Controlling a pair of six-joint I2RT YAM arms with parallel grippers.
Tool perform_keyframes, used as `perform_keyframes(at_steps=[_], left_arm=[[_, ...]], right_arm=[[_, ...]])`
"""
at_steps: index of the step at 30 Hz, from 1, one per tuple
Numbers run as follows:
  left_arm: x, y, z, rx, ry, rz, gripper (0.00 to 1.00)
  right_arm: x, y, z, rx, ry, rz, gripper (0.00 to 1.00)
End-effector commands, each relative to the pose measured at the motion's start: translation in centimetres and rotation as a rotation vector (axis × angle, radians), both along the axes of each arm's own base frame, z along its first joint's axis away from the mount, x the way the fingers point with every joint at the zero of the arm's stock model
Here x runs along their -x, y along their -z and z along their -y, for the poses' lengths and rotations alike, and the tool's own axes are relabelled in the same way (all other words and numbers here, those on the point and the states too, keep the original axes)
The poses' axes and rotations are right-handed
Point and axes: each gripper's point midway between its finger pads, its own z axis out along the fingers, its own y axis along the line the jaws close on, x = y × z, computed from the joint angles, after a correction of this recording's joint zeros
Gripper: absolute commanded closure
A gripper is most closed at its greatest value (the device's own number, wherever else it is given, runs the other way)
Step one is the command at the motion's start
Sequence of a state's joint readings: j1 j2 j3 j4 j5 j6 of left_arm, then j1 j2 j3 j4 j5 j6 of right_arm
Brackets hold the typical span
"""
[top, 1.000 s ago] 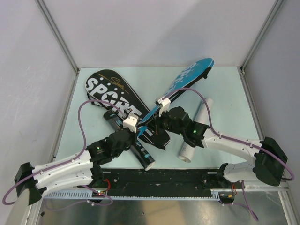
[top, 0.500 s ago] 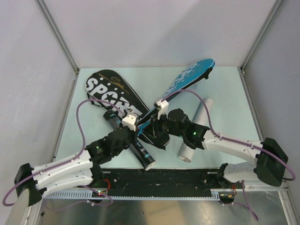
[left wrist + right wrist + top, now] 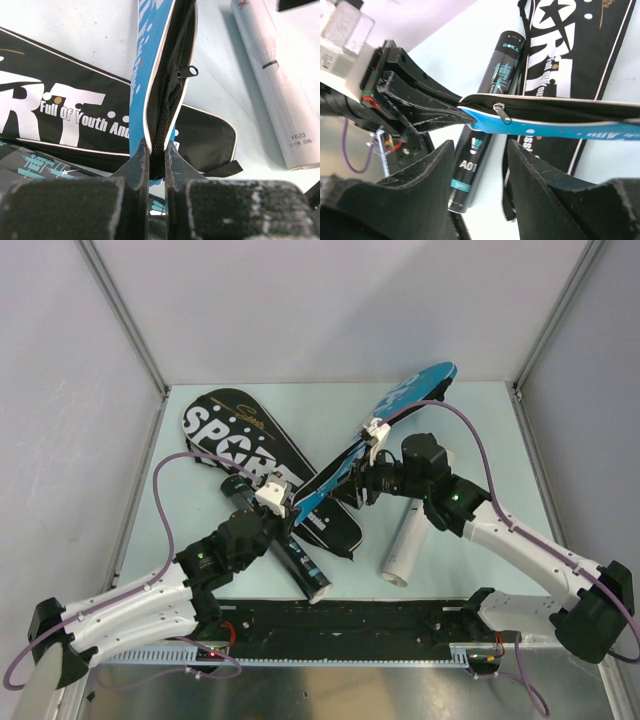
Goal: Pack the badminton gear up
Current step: Zip the racket bag at the center of the board, then adjust the racket bag at the center of the board.
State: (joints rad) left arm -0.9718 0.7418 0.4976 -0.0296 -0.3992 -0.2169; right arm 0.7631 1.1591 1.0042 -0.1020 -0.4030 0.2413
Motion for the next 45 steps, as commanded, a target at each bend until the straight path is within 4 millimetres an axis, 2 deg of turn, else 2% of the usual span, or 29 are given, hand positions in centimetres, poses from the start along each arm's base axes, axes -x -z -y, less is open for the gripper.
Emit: perform_keyframes(at_steps=[1, 3, 7, 12, 23, 27, 28, 30, 37, 41, 45], left_arm=[[-0.1, -6.0, 1.5, 0.148, 0.073, 0.143, 1.0], [0.1, -6.1, 1.7, 0.14, 0.097, 0.152, 1.0], [0.3, -6.0, 1.9, 0.13, 0.121, 0.157, 1.0], [0.3, -5.6, 2.2, 0.122, 0.136, 0.147, 1.0], [0.2, -5.5, 2.4, 0.116, 0.149, 0.143, 1.0], [0.2, -5.4, 2.3, 0.116, 0.147, 0.141, 1.0], [0.2, -5.4, 2.3, 0.117, 0.146, 0.141, 1.0], [0.1, -5.3, 2.3, 0.115, 0.145, 0.138, 1.0], [-0.1, -5.1, 2.0, 0.119, 0.132, 0.132, 1.0], [-0.1, -5.1, 1.9, 0.124, 0.128, 0.129, 1.0], [-0.2, -4.6, 1.9, 0.12, 0.126, 0.118, 1.0]], right_arm=[[-1.4, -0.4, 0.7, 0.085, -0.128, 0.218, 0.47], [-2.9, -0.3, 1.4, 0.104, -0.144, 0.281, 0.47], [-3.3, -0.6, 1.5, 0.092, -0.293, 0.433, 0.45], [-3.7, -1.2, 0.9, 0.091, -0.367, 0.569, 0.4], [-4.7, 1.0, -1.8, 0.174, -0.477, 0.578, 0.41], [-4.3, 2.0, -2.4, 0.2, -0.541, 0.55, 0.42], [-4.4, 2.1, -2.5, 0.21, -0.549, 0.545, 0.43], [-4.6, 2.4, -2.8, 0.23, -0.55, 0.538, 0.52], [-4.8, 2.7, -3.6, 0.252, -0.561, 0.537, 0.95], [-4.1, 2.3, -3.6, 0.262, -0.591, 0.541, 1.0], [-4.3, 0.6, -4.3, 0.266, -0.547, 0.619, 1.0]])
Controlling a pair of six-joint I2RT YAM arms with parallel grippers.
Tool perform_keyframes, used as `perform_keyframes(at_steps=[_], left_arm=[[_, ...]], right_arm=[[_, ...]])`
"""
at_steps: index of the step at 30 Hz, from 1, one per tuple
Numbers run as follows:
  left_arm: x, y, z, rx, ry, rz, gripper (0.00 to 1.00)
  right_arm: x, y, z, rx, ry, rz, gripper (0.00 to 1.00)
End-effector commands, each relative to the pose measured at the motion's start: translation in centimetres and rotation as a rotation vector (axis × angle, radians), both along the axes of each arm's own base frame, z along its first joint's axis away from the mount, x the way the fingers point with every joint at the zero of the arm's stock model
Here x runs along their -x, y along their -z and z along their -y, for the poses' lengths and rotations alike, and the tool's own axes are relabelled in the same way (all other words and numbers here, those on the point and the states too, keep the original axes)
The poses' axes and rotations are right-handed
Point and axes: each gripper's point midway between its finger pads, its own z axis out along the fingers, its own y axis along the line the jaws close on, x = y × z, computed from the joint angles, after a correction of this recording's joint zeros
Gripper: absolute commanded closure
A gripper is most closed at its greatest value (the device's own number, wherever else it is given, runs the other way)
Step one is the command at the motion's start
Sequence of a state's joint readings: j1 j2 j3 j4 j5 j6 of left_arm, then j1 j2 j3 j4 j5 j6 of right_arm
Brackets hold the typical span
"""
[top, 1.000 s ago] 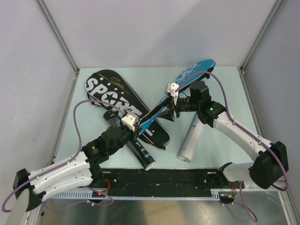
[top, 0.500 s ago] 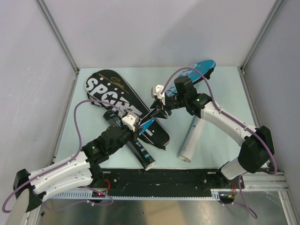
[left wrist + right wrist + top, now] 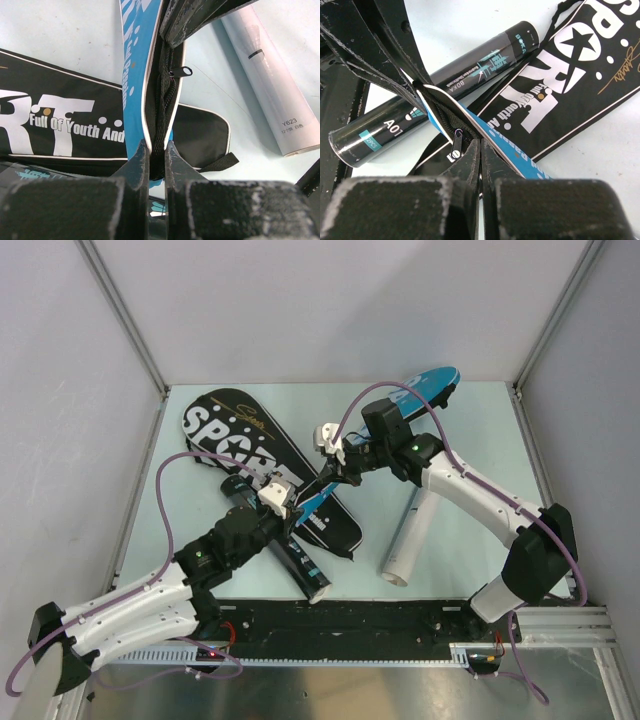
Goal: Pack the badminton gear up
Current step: Adjust the racket bag at the center of the board.
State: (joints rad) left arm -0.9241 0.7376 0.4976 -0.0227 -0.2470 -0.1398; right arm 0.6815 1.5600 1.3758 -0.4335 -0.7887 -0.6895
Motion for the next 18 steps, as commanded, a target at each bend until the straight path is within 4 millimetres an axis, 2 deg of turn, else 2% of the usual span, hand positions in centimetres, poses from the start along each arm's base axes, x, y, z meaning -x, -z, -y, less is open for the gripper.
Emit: perform_keyframes(at_steps=[1, 5, 12, 15, 18], left_arm=[[-0.6, -4.4, 1.1, 0.153, 0.009, 0.088, 1.0], [-0.8, -3.8, 1.1, 0.149, 0.0, 0.07, 1.0], [-1.1, -3.2, 1.2, 0.154, -0.007, 0.039, 1.0], [-1.2, -3.1, 1.3, 0.158, -0.01, 0.033, 1.0], [-1.2, -3.2, 1.3, 0.166, -0.006, 0.032, 1.0]], right_arm=[[0.1, -3.8, -1.3, -0.057, -0.007, 0.135, 1.0], [0.5, -6.0, -2.4, -0.105, 0.002, 0.225, 1.0], [0.2, -9.8, -2.7, -0.214, 0.074, 0.353, 1.0], [0.0, -10.3, -2.7, -0.244, 0.096, 0.368, 1.0], [-0.7, -9.9, -2.5, -0.257, 0.132, 0.367, 1.0]])
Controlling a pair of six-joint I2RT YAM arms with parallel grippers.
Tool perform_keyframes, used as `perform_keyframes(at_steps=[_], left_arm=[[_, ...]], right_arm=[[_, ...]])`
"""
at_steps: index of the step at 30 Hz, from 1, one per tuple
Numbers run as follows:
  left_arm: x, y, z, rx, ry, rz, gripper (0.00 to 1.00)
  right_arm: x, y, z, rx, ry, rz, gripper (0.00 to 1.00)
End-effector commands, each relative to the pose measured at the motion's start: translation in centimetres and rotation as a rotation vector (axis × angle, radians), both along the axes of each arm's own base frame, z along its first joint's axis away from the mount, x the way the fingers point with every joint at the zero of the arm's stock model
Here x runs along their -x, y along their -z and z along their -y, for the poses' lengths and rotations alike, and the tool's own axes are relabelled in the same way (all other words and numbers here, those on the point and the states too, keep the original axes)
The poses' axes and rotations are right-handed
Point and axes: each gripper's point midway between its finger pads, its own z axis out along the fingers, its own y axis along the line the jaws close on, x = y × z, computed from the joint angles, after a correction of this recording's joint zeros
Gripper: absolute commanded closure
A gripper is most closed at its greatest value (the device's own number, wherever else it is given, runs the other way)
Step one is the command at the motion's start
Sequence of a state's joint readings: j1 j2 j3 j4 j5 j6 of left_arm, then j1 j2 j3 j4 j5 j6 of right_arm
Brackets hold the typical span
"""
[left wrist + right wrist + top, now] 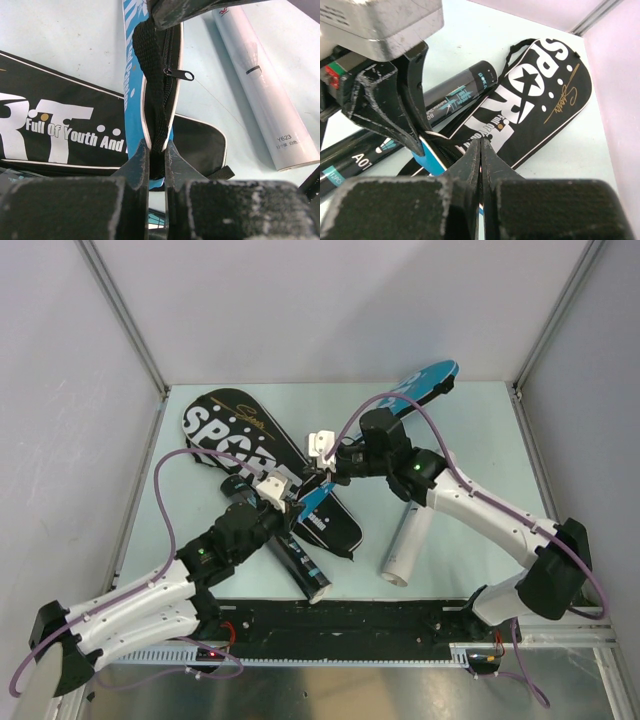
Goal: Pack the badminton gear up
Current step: Adjust the racket bag at the center of the board.
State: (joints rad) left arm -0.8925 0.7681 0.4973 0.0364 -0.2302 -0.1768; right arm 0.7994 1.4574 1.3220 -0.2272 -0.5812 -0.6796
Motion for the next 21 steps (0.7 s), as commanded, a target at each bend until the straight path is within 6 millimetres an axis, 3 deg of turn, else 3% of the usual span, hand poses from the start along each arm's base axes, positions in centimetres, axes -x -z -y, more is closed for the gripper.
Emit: perform_keyframes(at_steps=[1, 4, 10, 13, 17, 21], left_arm=[[-0.3, -2.7, 1.0, 0.112, 0.016, 0.04, 1.0], [-0.4, -2.3, 1.0, 0.112, 0.011, 0.031, 1.0], [-0.7, -2.0, 1.0, 0.118, -0.005, 0.025, 1.0], [-0.9, -2.1, 1.1, 0.121, -0.009, 0.023, 1.0], [-0.9, -2.2, 1.3, 0.128, -0.001, 0.017, 1.0], [-0.9, -2.4, 1.4, 0.142, -0.002, 0.016, 1.0]], right_arm=[[-1.3, -5.3, -0.2, -0.174, 0.056, 0.132, 1.0], [-0.8, -6.1, -0.1, -0.23, 0.054, 0.143, 1.0], [2.7, -9.8, 0.2, -0.357, -0.014, 0.174, 1.0], [3.7, -10.5, 0.4, -0.404, -0.026, 0.167, 1.0], [1.7, -8.8, 0.1, -0.396, 0.034, 0.084, 1.0], [-1.6, -4.6, -0.2, -0.344, 0.117, -0.048, 1.0]])
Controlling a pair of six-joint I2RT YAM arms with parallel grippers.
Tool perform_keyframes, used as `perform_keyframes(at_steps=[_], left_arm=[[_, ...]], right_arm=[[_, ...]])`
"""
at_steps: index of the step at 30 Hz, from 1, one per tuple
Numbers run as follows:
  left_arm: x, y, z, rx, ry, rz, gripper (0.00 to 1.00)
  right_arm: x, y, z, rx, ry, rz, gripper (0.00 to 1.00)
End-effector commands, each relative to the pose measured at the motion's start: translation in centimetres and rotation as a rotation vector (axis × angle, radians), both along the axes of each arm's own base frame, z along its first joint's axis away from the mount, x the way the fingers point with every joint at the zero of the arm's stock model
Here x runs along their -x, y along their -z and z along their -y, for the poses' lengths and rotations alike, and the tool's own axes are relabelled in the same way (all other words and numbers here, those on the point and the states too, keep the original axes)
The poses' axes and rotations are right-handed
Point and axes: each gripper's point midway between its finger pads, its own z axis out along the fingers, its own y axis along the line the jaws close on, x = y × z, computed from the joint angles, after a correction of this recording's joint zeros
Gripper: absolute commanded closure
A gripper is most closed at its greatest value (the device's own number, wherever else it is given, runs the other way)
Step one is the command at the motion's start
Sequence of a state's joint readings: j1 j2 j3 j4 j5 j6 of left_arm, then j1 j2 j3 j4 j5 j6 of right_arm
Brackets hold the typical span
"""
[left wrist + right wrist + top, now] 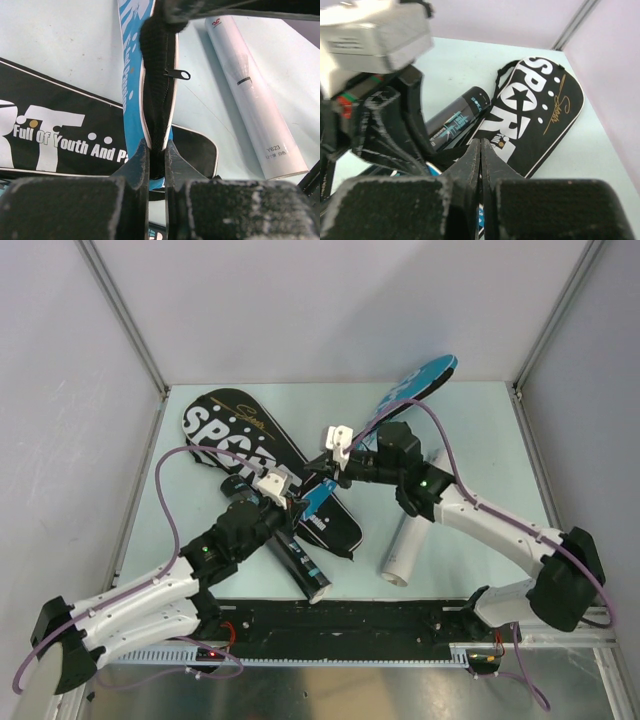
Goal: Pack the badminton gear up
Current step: Adjust the racket bag at the center of the board.
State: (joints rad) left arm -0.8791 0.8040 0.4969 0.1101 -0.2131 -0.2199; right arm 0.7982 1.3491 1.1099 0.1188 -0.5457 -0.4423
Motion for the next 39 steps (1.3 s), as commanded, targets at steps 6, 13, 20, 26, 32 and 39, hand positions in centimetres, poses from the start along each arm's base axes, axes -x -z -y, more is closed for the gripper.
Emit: perform_keyframes(at_steps=[6, 13, 20, 26, 32, 39], left_arm=[[-0.3, -1.9, 0.4, 0.093, -0.009, 0.017, 1.0], [-0.6, -2.5, 0.0, 0.124, -0.029, 0.019, 1.0], [-0.6, -3.1, -0.1, 0.142, -0.026, 0.027, 1.0], [-0.5, -3.2, 0.0, 0.15, -0.015, 0.024, 1.0], [-0.4, -3.5, 0.0, 0.156, -0.012, 0.028, 1.0], [-0.4, -3.4, -0.1, 0.156, -0.016, 0.028, 1.0]], right_arm=[[-5.5, 0.7, -1.1, -0.073, 0.152, -0.184, 0.89], [-5.6, 1.6, 3.2, 0.0, 0.427, -0.451, 0.49], [-1.3, 1.6, 5.1, 0.003, 0.428, -0.628, 0.46], [-0.2, 3.4, 4.5, 0.037, 0.364, -0.725, 0.49], [-0.3, 4.3, 3.3, 0.039, 0.337, -0.761, 0.53], [-0.8, 7.2, 2.2, 0.095, 0.279, -0.744, 0.45]])
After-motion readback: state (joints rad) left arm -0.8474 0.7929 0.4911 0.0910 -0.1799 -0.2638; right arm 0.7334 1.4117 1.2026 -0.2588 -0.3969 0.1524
